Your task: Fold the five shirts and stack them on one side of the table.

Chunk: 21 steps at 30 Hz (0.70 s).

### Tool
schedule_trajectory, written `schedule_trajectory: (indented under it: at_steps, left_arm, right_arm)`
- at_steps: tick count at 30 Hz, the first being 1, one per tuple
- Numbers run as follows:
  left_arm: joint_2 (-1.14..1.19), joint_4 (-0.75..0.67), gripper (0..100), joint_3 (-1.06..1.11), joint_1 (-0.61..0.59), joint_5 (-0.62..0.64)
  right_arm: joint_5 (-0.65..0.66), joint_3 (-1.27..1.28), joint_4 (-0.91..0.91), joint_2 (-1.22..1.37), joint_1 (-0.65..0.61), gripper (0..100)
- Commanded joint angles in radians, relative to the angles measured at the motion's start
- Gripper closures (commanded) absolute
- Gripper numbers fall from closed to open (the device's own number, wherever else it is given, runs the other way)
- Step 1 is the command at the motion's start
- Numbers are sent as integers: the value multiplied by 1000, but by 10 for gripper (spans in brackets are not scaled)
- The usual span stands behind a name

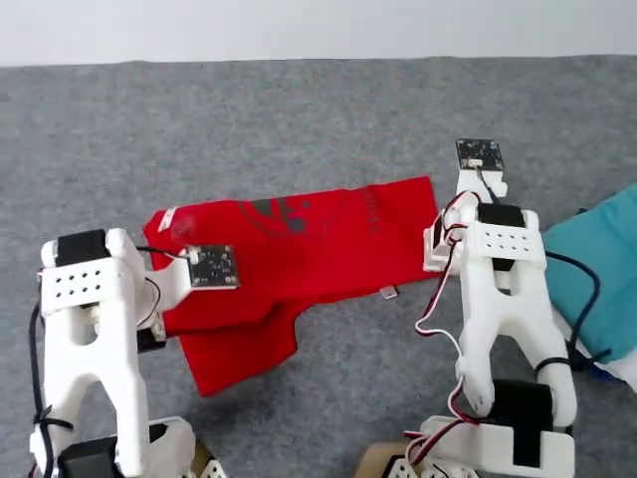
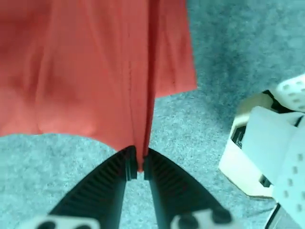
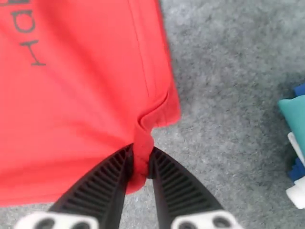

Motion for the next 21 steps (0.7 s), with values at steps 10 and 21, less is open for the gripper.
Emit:
schedule_trajectory:
  at_steps: [10, 21]
  left_arm:
    - [-37, 32, 997, 68, 2, -104]
    - [-37, 29, 904, 127, -2, -181]
  right_arm:
    - [12, -14, -27, -51, 22, 990]
    - [12, -11, -47, -51, 16, 987]
